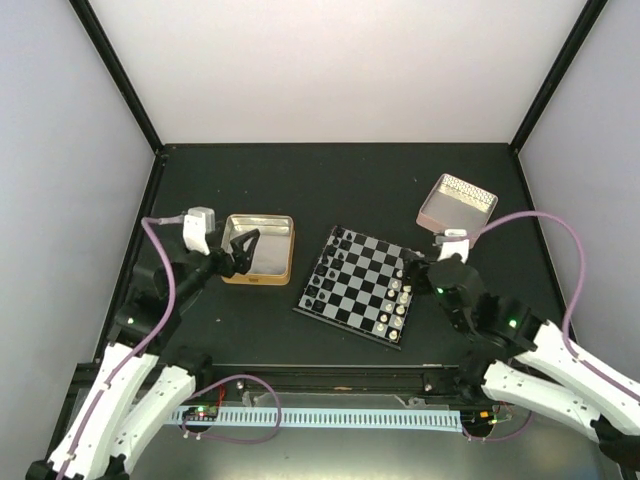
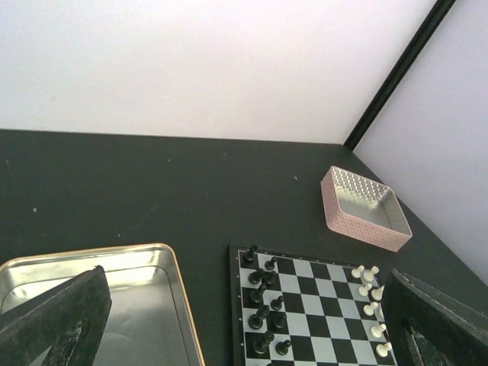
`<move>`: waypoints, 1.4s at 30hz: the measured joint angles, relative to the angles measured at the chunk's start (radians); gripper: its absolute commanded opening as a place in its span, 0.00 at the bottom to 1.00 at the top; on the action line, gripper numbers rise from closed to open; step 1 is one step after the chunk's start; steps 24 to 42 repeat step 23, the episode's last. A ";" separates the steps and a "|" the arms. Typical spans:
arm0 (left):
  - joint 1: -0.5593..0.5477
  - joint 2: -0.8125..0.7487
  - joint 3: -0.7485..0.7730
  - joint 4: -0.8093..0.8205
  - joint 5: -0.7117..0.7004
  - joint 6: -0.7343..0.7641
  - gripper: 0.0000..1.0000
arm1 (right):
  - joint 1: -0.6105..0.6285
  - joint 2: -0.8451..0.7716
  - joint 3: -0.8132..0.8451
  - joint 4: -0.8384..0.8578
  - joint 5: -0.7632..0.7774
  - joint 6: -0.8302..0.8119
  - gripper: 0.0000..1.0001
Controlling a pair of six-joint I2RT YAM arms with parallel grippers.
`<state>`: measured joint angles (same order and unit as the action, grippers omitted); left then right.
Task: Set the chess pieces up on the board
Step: Reset both arms
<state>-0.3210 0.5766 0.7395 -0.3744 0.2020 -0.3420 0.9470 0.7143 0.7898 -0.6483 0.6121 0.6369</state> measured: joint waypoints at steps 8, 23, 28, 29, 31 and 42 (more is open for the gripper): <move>0.000 -0.149 0.038 -0.100 -0.031 0.046 0.99 | 0.000 -0.220 0.024 -0.185 0.114 0.030 1.00; 0.000 -0.265 0.173 -0.300 -0.083 0.100 0.99 | 0.000 -0.362 0.191 -0.420 0.164 0.070 1.00; 0.000 -0.265 0.173 -0.300 -0.083 0.100 0.99 | 0.000 -0.362 0.191 -0.420 0.164 0.070 1.00; 0.000 -0.265 0.173 -0.300 -0.083 0.100 0.99 | 0.000 -0.362 0.191 -0.420 0.164 0.070 1.00; 0.000 -0.265 0.173 -0.300 -0.083 0.100 0.99 | 0.000 -0.362 0.191 -0.420 0.164 0.070 1.00; 0.000 -0.265 0.173 -0.300 -0.083 0.100 0.99 | 0.000 -0.362 0.191 -0.420 0.164 0.070 1.00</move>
